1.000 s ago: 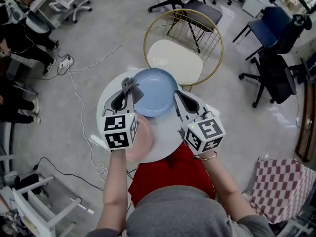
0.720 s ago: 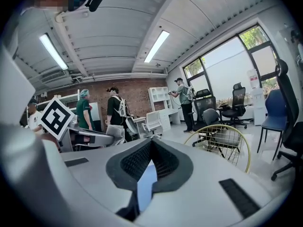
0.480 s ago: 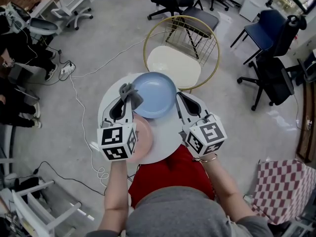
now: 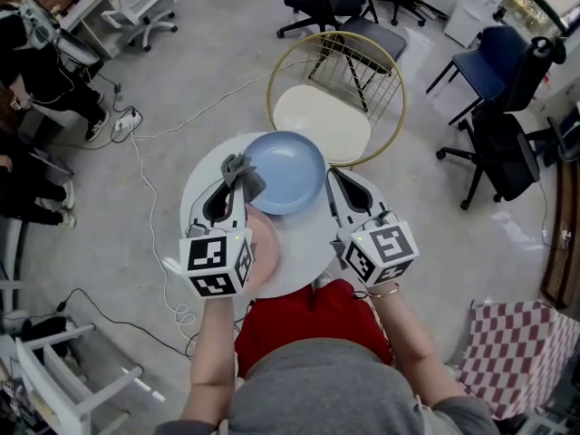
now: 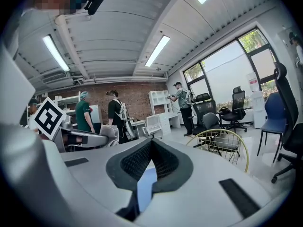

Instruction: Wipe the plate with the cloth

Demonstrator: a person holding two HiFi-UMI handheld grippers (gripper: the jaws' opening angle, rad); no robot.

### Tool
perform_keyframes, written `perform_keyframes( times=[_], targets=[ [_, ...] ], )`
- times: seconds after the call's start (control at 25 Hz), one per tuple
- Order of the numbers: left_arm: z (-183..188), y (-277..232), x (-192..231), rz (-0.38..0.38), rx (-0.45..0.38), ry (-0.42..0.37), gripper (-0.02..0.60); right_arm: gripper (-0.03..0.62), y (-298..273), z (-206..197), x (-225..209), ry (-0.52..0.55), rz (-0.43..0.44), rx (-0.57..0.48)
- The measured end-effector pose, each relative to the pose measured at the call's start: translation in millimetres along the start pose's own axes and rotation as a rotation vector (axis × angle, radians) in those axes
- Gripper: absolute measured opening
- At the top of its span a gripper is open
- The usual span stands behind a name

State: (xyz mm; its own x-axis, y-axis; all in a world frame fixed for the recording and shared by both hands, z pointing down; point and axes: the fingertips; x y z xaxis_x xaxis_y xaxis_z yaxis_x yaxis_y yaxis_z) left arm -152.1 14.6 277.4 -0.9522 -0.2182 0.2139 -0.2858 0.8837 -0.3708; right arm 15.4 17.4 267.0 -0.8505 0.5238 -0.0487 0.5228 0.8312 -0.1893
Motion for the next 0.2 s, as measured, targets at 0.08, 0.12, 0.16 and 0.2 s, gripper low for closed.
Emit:
perform_keyframes(
  times=[0.08, 0.12, 0.16, 0.2],
  targets=[
    [0.5, 3.3, -1.7, 0.003, -0.006, 0.006, 0.034, 0.028, 1.8, 1.1, 0.4, 0.001, 0.005, -0.004],
    [0.5, 4.9, -2.8, 0.003, -0.008, 0.009, 0.034, 0.028, 3.2, 1.5, 0.3, 0.000, 0.006, -0.006],
    [0.4, 6.7, -4.2, 0.004, -0.011, 0.012, 0.034, 0.028, 4.7, 1.9, 0.0, 0.000, 0.007, -0.008],
    [0.2, 8.4, -5.6, 0.004, -0.013, 0.015, 0.034, 0.028, 6.3, 2.3, -0.4, -0.001, 0.008, -0.009]
  ],
)
Point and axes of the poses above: the fingertips, and each gripper's own axes: y backward along the fingers, x to its left, z out of its top, and after that the axes turned 9 degrees about y, right-handed
